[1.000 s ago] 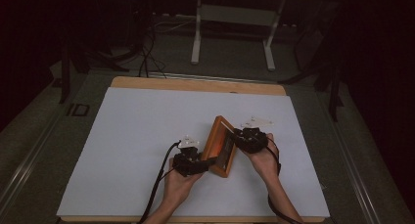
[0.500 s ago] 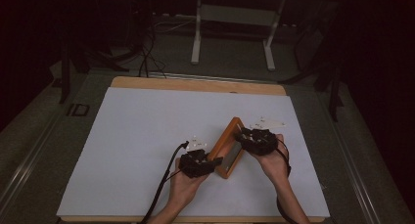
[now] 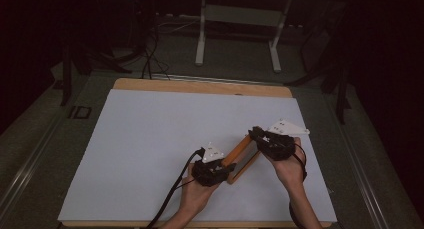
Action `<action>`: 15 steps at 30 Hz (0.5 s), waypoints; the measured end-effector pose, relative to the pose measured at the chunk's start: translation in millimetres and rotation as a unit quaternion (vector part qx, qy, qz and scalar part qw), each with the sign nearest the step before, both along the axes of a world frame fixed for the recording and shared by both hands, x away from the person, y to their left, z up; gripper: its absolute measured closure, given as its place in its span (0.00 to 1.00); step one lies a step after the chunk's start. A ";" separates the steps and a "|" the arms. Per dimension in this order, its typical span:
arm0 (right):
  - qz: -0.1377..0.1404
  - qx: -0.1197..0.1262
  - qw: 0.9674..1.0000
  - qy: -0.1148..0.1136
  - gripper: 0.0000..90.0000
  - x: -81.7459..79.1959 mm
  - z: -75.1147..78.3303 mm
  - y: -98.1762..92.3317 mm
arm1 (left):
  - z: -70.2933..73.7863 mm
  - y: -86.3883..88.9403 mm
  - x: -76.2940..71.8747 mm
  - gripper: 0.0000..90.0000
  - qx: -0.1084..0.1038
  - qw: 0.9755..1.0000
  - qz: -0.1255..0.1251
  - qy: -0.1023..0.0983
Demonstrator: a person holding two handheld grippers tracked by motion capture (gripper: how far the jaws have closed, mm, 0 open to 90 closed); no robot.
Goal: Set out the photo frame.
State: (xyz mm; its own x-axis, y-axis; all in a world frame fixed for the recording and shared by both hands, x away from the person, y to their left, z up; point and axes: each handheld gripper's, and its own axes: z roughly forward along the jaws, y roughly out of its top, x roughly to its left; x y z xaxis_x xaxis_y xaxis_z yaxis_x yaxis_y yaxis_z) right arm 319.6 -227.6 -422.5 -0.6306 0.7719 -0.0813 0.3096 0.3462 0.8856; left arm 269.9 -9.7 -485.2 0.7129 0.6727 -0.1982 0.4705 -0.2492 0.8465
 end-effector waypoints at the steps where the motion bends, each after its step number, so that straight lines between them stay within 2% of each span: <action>1: -0.005 -0.004 1.000 -0.004 0.98 -1.6 0.0 -0.6 | 0.1 -1.7 -0.6 0.76 0.001 1.000 0.000 -0.003; 5: -0.013 -0.020 1.000 -0.010 1.00 -4.3 -1.1 -5.5 | 1.1 -3.9 0.0 0.76 0.006 1.000 -0.002 -0.007; 15: -0.028 -0.024 0.999 0.013 1.00 5.2 -12.7 -12.0 | 2.7 -10.3 -3.6 0.76 0.026 0.999 -0.015 -0.027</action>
State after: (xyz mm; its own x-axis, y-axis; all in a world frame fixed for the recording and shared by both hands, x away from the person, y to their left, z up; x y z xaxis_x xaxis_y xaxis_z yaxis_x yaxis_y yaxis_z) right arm 324.8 -239.6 -435.2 -0.5889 0.8016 -0.1029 0.3521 0.3690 0.8602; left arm 266.3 -20.0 -482.6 0.7416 0.6592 -0.1242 0.4163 -0.3071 0.8558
